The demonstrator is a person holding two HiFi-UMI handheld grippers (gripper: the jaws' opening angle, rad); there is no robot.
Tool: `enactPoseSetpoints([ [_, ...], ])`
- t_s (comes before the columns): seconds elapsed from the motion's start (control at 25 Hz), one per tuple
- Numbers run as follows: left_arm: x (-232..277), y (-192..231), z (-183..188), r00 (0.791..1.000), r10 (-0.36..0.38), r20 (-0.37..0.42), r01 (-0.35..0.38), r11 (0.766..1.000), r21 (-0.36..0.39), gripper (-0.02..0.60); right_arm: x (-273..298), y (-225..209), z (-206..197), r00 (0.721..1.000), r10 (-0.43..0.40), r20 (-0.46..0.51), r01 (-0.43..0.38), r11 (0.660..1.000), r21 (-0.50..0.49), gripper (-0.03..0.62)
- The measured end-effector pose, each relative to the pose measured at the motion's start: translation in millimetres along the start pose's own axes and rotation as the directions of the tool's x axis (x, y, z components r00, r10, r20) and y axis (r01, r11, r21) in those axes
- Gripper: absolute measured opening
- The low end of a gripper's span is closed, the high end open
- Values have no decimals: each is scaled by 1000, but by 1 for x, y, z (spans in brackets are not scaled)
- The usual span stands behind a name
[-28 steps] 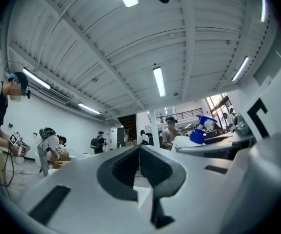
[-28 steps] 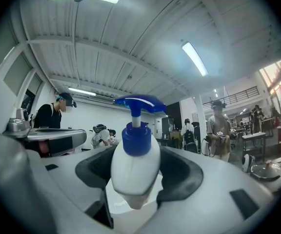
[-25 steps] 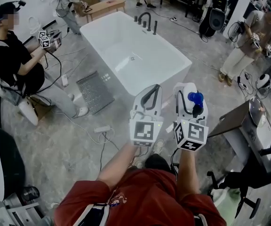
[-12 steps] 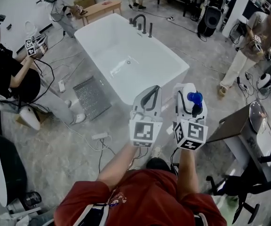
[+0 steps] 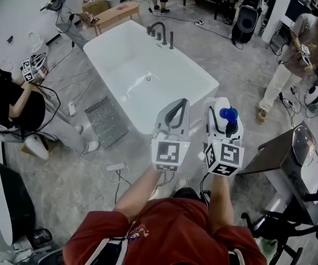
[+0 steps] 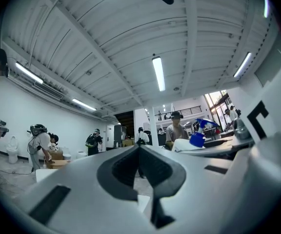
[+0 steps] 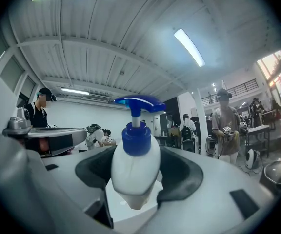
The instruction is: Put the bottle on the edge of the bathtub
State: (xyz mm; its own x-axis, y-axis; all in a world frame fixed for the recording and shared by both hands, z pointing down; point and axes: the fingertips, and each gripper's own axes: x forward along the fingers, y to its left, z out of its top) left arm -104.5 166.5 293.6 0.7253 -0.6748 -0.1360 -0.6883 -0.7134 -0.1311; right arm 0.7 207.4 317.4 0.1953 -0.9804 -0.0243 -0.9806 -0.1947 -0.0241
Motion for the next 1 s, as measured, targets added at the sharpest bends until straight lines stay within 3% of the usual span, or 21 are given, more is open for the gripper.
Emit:
enactPoseSetpoints([
  [0.48,73,-26,-3,1000,9,12,-9,1000,4,15,42,-66,2,1000,4,19,-5,1000,21,275],
  [1.0,130,-10,-19,1000,26,5,-26,1000,7,15,104,-80,-6,999,33,-1,-33,999,-1,275],
])
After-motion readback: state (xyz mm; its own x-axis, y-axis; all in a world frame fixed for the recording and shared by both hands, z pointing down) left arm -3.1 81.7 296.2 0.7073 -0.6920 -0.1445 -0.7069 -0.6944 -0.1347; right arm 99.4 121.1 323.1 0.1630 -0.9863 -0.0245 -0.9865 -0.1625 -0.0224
